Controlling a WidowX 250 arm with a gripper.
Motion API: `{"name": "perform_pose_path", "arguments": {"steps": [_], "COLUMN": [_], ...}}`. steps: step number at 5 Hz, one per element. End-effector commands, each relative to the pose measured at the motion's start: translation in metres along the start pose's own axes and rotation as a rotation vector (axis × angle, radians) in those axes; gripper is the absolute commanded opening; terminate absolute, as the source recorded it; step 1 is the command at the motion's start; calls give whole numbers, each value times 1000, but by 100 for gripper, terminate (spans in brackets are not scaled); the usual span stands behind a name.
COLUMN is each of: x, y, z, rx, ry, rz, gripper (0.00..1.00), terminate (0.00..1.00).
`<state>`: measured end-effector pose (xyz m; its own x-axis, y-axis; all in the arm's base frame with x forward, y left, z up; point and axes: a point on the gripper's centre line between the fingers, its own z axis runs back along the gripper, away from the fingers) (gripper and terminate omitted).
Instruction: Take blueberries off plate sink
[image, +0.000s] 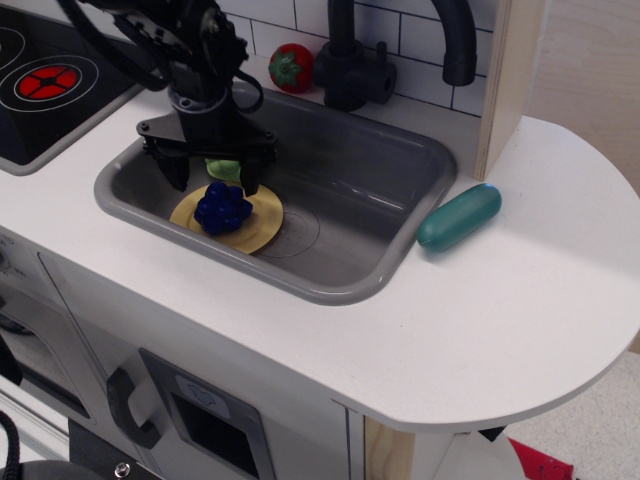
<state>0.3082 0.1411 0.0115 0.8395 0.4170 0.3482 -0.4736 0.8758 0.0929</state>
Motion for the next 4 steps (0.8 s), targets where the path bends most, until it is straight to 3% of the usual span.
{"name": "perform_pose_path", "arguments": {"steps": [1,3,4], "x": [6,0,-3], "y": [6,5,2], "z": [5,-2,-5], "rx": [-2,16,14], "ry": [-58,-41,-33], "rz": [-3,9,7], "gripper": [100,100,0], "terminate": [0,0,0]}}
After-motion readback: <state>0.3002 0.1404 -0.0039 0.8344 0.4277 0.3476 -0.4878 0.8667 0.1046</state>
